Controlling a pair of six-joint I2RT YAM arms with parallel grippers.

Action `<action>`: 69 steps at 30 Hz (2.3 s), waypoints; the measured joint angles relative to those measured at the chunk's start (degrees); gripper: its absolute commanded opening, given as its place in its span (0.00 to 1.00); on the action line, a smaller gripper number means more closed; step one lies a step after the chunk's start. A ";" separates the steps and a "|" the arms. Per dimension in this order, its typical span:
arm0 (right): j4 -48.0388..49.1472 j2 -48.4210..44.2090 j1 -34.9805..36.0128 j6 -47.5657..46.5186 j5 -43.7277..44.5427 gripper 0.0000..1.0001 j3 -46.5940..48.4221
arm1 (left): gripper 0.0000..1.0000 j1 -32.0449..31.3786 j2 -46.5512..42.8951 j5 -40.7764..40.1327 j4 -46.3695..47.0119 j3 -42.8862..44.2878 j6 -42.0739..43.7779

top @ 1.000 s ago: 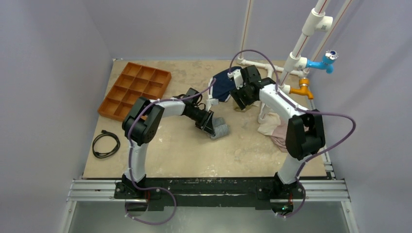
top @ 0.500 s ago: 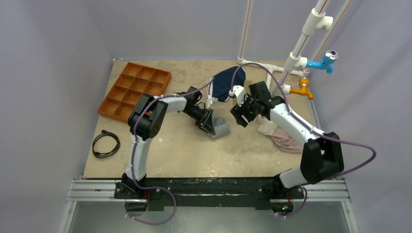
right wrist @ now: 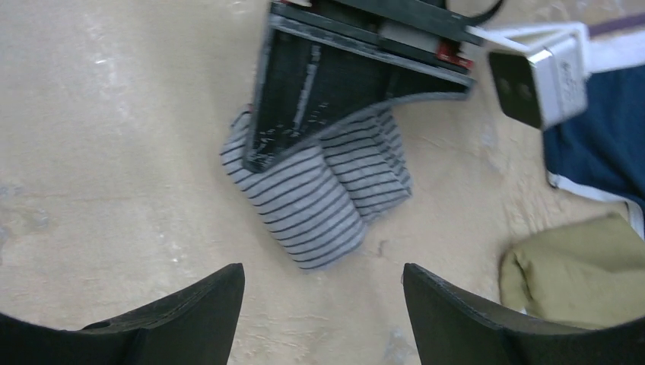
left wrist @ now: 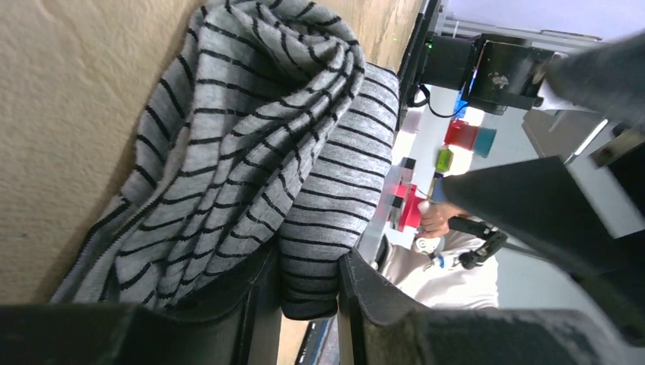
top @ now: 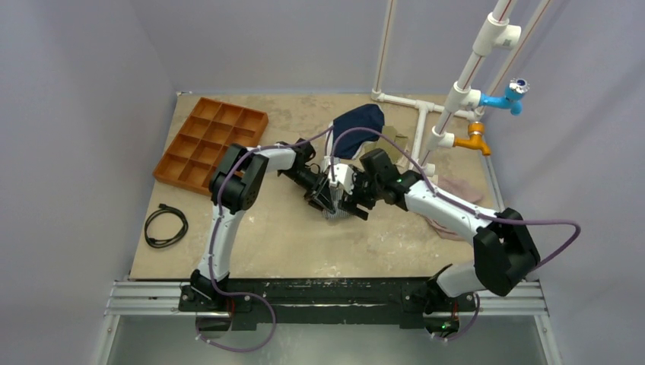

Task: Roll the underwear
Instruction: Roll the underwear to the center of the board.

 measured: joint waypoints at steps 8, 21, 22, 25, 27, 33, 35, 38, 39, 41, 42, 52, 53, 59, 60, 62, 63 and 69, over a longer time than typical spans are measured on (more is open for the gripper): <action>3.96 2.45 8.13 -3.69 5.16 0.73 -3.15 | 0.00 0.33 0.92 0.55 -5.11 0.55 0.31; 10.95 8.48 13.97 -7.34 12.17 0.69 -4.96 | 0.00 0.33 1.18 0.59 -8.17 0.55 2.71; 11.41 9.01 14.23 -7.58 12.63 0.68 -4.96 | 0.00 0.33 1.18 0.61 -8.35 0.55 2.91; 12.33 10.12 14.71 -8.22 13.73 0.62 -4.96 | 0.00 0.33 1.20 0.61 -8.83 0.55 3.39; 12.72 10.84 14.99 -8.61 14.25 0.54 -4.96 | 0.00 0.33 1.22 0.61 -9.25 0.55 3.80; 12.28 12.55 15.32 -8.90 14.29 0.08 -4.28 | 0.01 0.46 1.38 0.87 -9.97 0.57 4.72; 10.88 12.63 15.37 -8.79 13.97 0.00 -3.28 | 0.06 0.70 1.44 1.11 -10.32 0.57 4.79; 8.66 13.11 15.34 -8.79 12.68 0.00 -1.75 | 0.14 0.90 1.53 1.33 -10.97 0.63 5.11; 7.82 13.44 15.28 -8.72 12.09 0.00 -1.14 | 0.17 0.90 1.53 1.25 -11.26 0.76 5.35; 6.29 14.08 15.26 -8.68 11.39 0.00 -0.04 | 0.23 0.92 1.53 1.03 -11.69 0.85 5.84; 5.62 14.36 15.23 -8.66 11.08 0.00 0.44 | 0.26 0.92 1.53 0.87 -12.02 0.90 6.05; 1.18 15.52 15.19 -6.78 5.75 0.00 3.02 | 0.50 1.20 0.22 -2.03 -16.65 1.86 7.52; 1.14 15.54 15.19 -6.54 5.38 0.00 3.06 | 0.51 1.36 0.09 -2.27 -17.05 1.88 7.67; 1.07 15.58 15.30 -5.46 3.28 0.00 3.06 | 0.56 3.34 -0.26 -3.13 -18.93 3.06 8.15; 1.07 15.61 15.30 -5.33 2.95 0.00 3.06 | 0.57 3.80 -0.26 -3.21 -19.17 3.39 8.26; 1.07 15.63 15.34 -5.09 2.73 0.00 3.06 | 0.57 4.87 -0.26 -3.56 -19.63 4.11 8.68; 0.98 15.65 15.34 -4.96 2.56 0.00 3.06 | 0.57 5.38 -0.26 -4.37 -19.71 4.52 8.76; 0.31 16.00 15.67 -4.42 1.70 0.00 3.41 | 0.57 8.90 -0.33 -7.61 -20.44 6.84 10.21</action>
